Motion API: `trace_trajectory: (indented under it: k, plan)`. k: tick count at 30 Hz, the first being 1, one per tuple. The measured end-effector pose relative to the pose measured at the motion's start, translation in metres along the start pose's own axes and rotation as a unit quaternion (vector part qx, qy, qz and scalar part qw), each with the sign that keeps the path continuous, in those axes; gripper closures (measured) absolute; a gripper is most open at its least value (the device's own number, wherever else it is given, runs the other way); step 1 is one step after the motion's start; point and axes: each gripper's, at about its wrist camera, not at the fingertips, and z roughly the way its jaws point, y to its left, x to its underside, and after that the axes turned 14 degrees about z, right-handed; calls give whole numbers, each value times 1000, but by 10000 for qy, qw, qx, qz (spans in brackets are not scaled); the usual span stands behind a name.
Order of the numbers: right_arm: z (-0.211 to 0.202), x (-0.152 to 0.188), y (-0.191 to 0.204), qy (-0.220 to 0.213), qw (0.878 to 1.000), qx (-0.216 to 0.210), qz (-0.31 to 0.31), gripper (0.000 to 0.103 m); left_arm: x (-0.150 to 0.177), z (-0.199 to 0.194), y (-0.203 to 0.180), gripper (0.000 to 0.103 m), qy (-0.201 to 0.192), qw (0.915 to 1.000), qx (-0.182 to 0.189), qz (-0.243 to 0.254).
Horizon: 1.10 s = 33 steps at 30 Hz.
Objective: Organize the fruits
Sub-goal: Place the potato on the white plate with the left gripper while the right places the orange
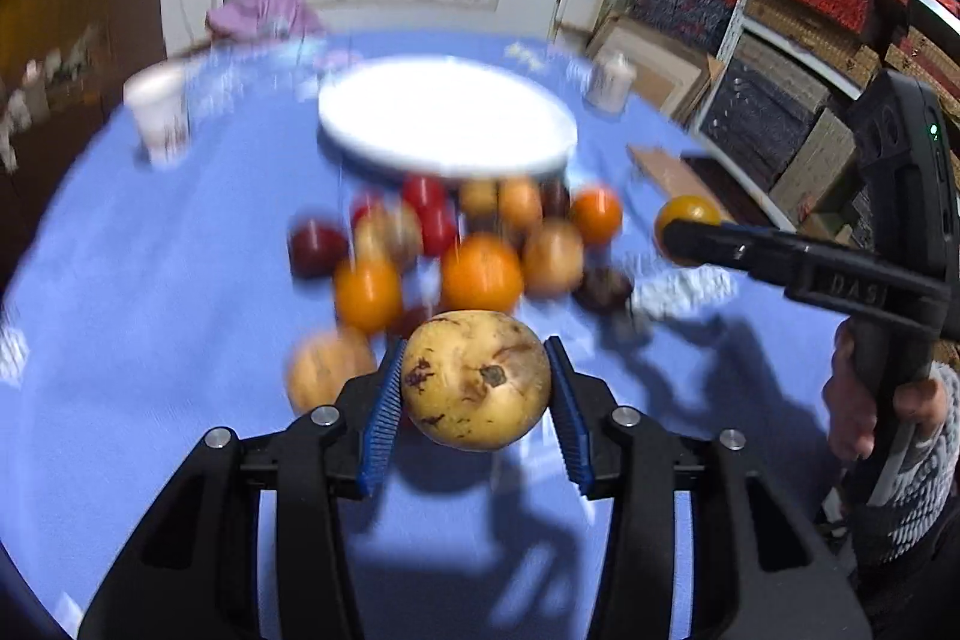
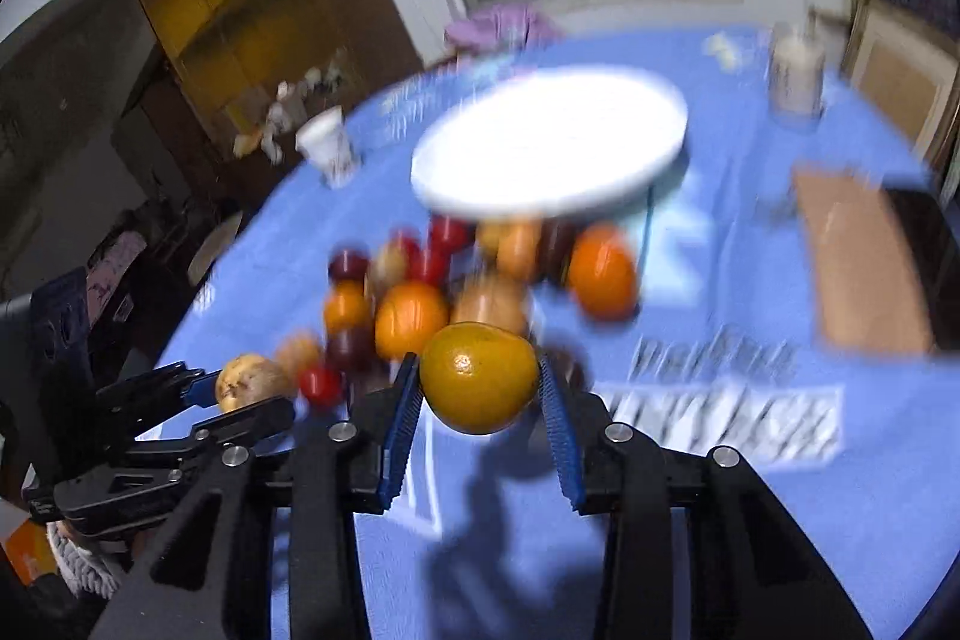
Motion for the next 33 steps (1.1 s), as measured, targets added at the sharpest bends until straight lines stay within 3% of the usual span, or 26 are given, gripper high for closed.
trace_trajectory:
  k: [3,6,9,13,18,20,22,24,30,33]
  plan:
    - [13,-53,4,-274,9994,218,-1,63,-52,13,14,58,-129,9995,-278,107]
    - [61,-100,3,-261,9976,639,65,62,-105,59,40,58,-24,9992,-400,-75]
    - [119,-124,-14,-87,9942,1038,275,62,-134,109,60,58,222,9985,-468,-180]
    - [164,-127,-38,241,9917,1178,460,62,-141,161,82,58,597,9965,-379,-439]
    - [164,-121,-28,142,9897,1422,75,59,-134,191,90,58,788,9950,-329,-510]
    - [166,-119,-24,131,9891,1464,-40,54,-131,192,85,52,774,9954,-339,-462]
    - [167,-117,-22,100,9878,1550,-134,51,-130,190,85,35,720,9957,-378,-438]
    - [162,-118,-20,-66,9864,1630,-221,45,-129,182,87,25,610,9962,-362,-509]
    - [115,-110,-7,-788,9818,1630,-569,27,-132,130,106,24,165,9957,-455,-790]
    - [78,-97,1,-1086,9814,1443,-652,12,-122,81,114,11,-273,9925,-816,-864]
